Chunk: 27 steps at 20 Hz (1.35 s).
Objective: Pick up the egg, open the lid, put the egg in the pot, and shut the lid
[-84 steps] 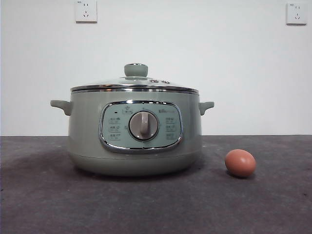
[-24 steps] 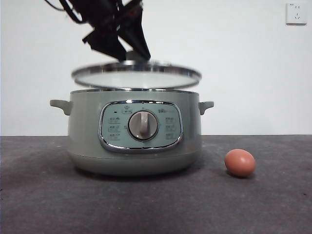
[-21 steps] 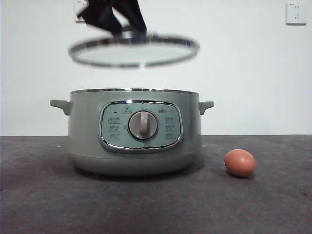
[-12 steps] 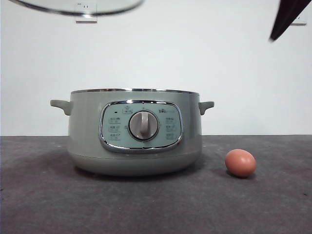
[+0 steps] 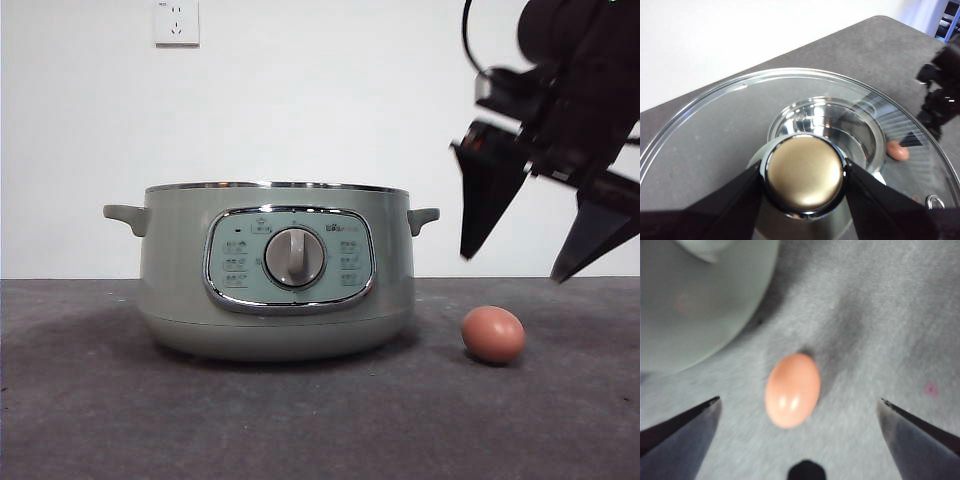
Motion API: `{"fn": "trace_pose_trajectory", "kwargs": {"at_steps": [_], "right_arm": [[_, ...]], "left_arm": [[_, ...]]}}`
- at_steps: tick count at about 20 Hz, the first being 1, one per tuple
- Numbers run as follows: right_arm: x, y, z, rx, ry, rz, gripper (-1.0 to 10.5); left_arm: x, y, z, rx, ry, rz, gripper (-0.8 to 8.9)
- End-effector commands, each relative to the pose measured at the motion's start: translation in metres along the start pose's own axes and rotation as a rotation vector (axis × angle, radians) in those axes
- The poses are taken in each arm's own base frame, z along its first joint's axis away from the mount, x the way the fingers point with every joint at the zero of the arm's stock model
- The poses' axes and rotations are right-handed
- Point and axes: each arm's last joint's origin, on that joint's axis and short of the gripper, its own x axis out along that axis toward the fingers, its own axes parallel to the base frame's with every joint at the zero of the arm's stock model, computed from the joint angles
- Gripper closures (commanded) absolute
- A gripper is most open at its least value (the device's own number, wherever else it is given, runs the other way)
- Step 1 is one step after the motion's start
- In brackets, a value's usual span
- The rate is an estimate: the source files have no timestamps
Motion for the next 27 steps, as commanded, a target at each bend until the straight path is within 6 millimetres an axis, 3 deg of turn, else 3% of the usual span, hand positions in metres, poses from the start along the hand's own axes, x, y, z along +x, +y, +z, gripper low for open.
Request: {"fn": "trace_pose_trajectory", "kwargs": {"at_steps": [1,4,7,11,12,14,17,20,24,27], "right_arm": [[0.014,0.004,0.002,0.002,0.018,-0.006,3.5],[0.032,0.009,0.003,0.015,0.042,-0.016,3.6],[0.044,0.015,0.003,-0.003,0.064,-0.047,4.8],[0.053,0.016,0.001,0.034,0.087,-0.062,4.8],[0.054,0.016,0.001,0.041,0.091,-0.067,5.3],[0.055,0.016,0.001,0.042,0.091,-0.070,7.2],[0.055,0.016,0.001,0.050,0.092,-0.070,7.9],[0.055,0.016,0.001,0.048,0.092,-0.070,9.3],[0.054,0.016,0.001,0.048,0.089,-0.070,9.6],[0.038,0.019,0.003,0.044,0.052,-0.067,9.6]], "left_arm": [[-0.017,-0.003,-0.001,0.000,-0.044,0.003,8.21],[-0.030,-0.006,-0.010,-0.003,-0.030,0.001,8.21],[-0.040,-0.009,-0.016,-0.015,-0.023,0.000,8.21],[-0.046,-0.011,-0.025,-0.023,0.033,-0.007,8.21],[-0.047,-0.011,-0.026,-0.023,0.034,-0.008,8.21],[-0.048,-0.012,-0.026,-0.023,0.031,-0.019,8.21],[-0.047,-0.012,-0.026,-0.023,0.034,-0.019,8.21],[-0.047,-0.012,-0.026,-0.021,0.036,-0.020,8.21],[-0.046,-0.012,-0.026,-0.021,0.036,-0.019,8.21],[-0.046,-0.011,-0.026,-0.021,0.040,-0.020,8.21]]}}
